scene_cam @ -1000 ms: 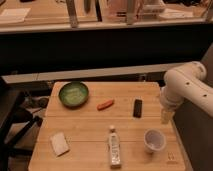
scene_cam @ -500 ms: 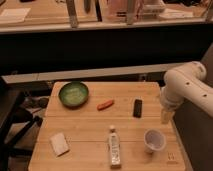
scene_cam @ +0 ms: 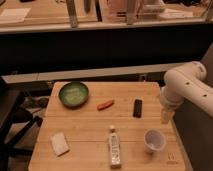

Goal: Pick up the ceramic bowl

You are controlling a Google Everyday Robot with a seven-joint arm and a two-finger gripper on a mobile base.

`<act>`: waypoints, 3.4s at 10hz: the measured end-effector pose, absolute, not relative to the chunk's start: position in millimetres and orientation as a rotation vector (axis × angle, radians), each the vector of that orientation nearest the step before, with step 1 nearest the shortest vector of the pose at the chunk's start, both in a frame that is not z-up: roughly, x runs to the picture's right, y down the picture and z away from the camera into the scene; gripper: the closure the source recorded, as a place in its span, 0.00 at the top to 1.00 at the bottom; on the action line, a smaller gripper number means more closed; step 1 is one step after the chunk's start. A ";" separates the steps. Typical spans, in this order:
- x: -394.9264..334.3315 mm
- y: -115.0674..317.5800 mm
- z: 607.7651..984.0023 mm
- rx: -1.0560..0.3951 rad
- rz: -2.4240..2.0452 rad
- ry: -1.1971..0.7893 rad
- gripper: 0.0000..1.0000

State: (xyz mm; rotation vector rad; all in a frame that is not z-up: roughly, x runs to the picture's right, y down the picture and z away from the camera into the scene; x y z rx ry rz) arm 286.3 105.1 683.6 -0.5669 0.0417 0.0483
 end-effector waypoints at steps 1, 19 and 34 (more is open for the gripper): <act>286.2 105.1 683.6 -0.567 0.048 0.042 0.80; 150.5 32.6 708.0 -0.416 -0.294 0.037 0.80; 46.6 8.3 745.5 -0.314 -0.540 -0.049 0.80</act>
